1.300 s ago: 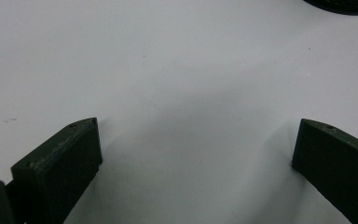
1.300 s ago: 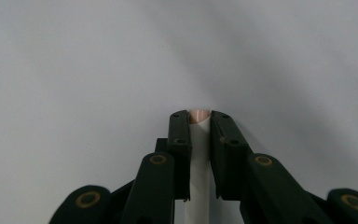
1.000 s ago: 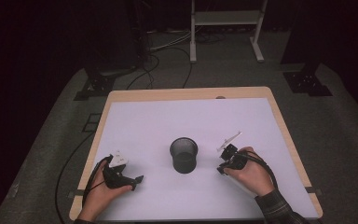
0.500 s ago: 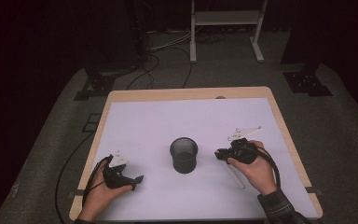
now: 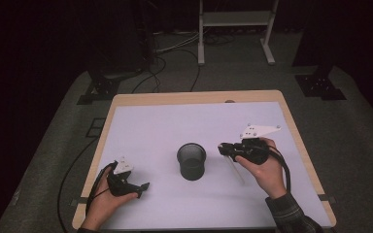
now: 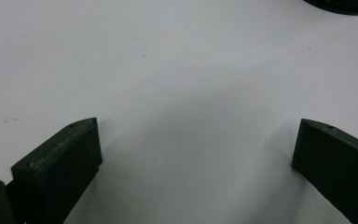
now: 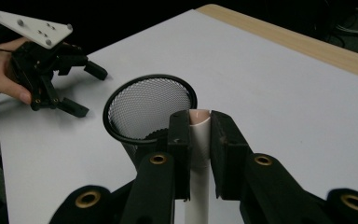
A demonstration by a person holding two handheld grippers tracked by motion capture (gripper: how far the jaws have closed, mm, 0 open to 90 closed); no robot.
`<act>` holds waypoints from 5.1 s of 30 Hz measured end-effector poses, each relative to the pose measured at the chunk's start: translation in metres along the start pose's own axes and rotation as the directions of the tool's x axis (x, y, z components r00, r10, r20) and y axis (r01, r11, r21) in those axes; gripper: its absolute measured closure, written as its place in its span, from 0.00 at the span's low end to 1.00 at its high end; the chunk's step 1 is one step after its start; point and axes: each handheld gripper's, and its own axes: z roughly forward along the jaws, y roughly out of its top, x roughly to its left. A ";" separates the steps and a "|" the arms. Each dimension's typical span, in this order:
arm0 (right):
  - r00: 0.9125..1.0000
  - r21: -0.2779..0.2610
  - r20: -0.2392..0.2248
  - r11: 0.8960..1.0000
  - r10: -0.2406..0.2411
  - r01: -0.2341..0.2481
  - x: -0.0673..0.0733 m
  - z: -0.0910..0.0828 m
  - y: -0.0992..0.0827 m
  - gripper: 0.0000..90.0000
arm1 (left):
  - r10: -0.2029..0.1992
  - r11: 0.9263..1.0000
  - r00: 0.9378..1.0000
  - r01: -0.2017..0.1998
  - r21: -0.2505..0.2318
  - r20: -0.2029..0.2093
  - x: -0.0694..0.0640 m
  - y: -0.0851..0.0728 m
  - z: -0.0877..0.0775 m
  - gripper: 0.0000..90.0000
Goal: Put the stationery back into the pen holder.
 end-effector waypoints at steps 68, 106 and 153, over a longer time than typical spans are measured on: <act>0.987 -0.131 -0.131 0.988 -0.093 0.076 0.028 0.080 0.095 0.87 | -0.003 1.000 1.000 0.003 -0.005 0.002 0.000 0.000 0.000 0.00; 0.988 -0.032 -0.135 0.997 -0.080 0.076 0.020 0.098 0.047 0.86 | -0.004 1.000 1.000 0.004 -0.003 0.001 0.000 0.000 0.000 0.00; 0.994 0.097 0.113 0.995 -0.001 -0.010 -0.041 -0.003 -0.056 0.28 | -0.004 1.000 1.000 0.004 -0.006 0.000 0.000 0.000 0.000 0.00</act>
